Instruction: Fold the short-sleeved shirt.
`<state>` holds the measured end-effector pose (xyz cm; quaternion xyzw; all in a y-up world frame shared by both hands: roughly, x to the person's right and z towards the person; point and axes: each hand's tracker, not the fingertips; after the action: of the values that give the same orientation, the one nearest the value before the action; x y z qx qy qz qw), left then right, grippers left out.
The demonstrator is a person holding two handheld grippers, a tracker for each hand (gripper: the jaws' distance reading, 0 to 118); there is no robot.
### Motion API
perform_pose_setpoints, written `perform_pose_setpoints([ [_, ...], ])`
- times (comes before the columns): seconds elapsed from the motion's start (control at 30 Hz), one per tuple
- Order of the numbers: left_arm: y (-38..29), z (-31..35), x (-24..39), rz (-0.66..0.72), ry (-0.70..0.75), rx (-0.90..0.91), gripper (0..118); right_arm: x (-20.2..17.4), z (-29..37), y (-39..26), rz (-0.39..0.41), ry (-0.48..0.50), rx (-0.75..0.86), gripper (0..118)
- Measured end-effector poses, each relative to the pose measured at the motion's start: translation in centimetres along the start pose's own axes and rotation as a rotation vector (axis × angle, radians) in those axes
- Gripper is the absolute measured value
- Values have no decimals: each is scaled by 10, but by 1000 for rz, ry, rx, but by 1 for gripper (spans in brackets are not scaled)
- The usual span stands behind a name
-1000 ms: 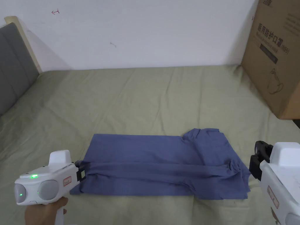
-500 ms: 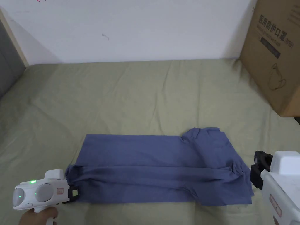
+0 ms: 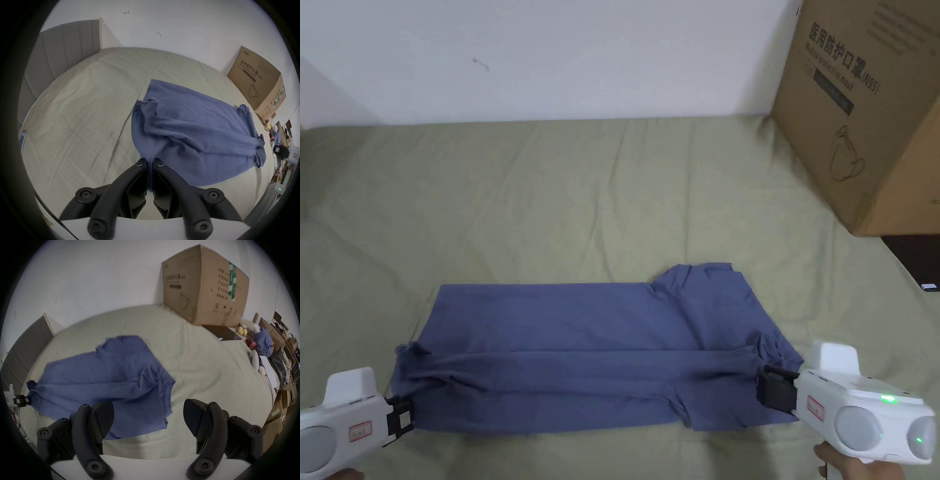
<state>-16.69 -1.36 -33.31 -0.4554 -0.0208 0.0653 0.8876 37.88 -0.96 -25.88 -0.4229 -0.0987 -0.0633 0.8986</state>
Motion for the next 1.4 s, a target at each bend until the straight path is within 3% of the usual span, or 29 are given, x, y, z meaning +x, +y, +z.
perform_pose_setpoints([
  [0.13, 2, 8, 5, 2, -6, 4, 4, 1, -31, -10, -41, 14, -101, 89],
  [0.2, -1, -3, 1, -3, -5, 4, 4, 0, -41, -15, -55, 11, -140, 80],
  [0.27, -2, -4, 0, -3, -4, 1, 4, -8, -34, -19, -92, 65, -152, 57],
  [0.3, -2, -4, 0, -2, -3, -1, 4, -9, -32, -20, -122, 103, -145, 40],
  [0.33, -2, -4, -1, 0, -1, -3, 4, -10, -28, -20, -131, 124, -126, 14],
  [0.37, -3, -4, -2, 2, 2, -3, 4, -2, -32, -18, -124, 112, -107, 9],
  [0.6, -15, 11, -5, 28, -7, -2, 4, 18, -4, -11, -59, 102, -32, 8],
  [0.97, -73, 65, -7, 15, -19, -15, 4, 54, 56, -58, -52, 137, -36, 8],
  [1.3, -125, 56, -13, 37, 15, -119, 4, 69, 25, -119, -82, 104, -165, 8],
  [1.4, -128, 48, -11, 58, 24, -137, 4, 71, 21, -123, -124, 101, -173, 8],
])
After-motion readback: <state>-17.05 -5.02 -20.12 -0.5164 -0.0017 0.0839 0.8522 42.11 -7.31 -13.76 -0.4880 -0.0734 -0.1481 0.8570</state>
